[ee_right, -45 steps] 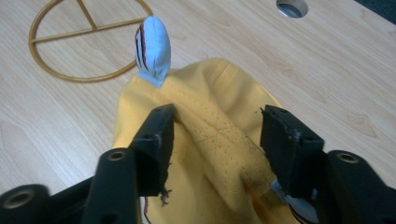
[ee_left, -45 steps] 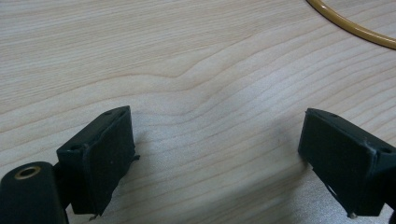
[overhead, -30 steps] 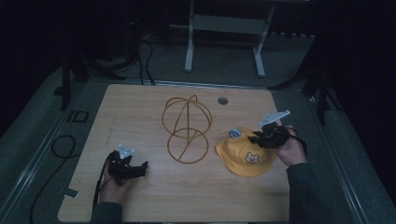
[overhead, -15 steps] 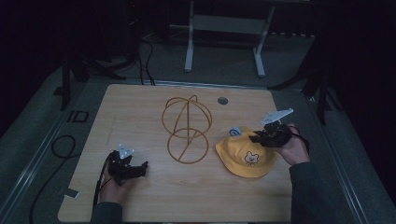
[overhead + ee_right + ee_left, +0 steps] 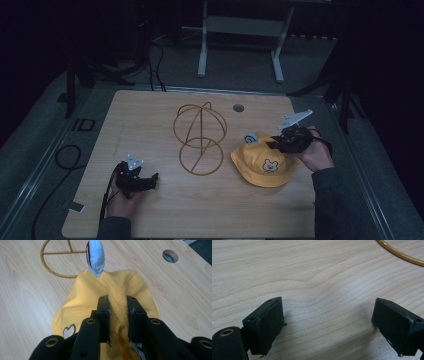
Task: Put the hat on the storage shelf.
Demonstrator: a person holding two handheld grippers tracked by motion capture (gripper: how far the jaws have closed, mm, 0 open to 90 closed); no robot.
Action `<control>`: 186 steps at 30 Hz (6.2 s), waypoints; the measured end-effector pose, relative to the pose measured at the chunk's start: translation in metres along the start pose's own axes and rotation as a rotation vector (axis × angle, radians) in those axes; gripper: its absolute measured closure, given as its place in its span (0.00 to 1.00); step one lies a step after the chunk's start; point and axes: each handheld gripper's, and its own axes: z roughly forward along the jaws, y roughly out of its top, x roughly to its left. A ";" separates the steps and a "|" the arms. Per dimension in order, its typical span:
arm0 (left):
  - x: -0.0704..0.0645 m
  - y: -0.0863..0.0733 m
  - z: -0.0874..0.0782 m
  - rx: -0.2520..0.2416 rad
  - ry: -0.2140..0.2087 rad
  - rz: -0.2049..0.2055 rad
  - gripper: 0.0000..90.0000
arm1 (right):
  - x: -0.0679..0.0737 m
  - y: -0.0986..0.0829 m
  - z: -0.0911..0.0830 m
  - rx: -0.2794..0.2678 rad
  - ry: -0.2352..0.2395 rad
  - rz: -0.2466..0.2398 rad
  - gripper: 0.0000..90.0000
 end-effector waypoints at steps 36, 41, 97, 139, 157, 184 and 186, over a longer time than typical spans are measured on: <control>0.000 0.000 0.000 0.000 0.000 0.000 0.12 | -0.004 0.036 -0.025 0.055 0.024 -0.110 0.83; 0.000 0.000 0.000 0.000 0.000 0.000 0.12 | -0.003 0.042 -0.024 0.077 0.031 -0.127 0.83; 0.000 0.000 0.000 0.004 -0.001 0.002 0.12 | -0.012 0.094 -0.056 0.073 0.048 -0.174 0.84; 0.000 0.000 0.000 0.005 0.000 0.005 0.12 | -0.021 0.121 -0.088 0.028 0.028 -0.174 0.84; 0.000 0.000 0.000 0.003 0.000 0.004 0.12 | -0.029 0.129 -0.098 -0.020 0.041 -0.140 0.84; 0.000 0.000 0.000 0.002 0.001 0.005 0.12 | -0.028 0.142 -0.112 -0.089 0.054 -0.132 0.84; 0.000 0.000 0.000 0.002 0.001 0.005 0.12 | -0.028 0.142 -0.112 -0.100 0.055 -0.132 0.84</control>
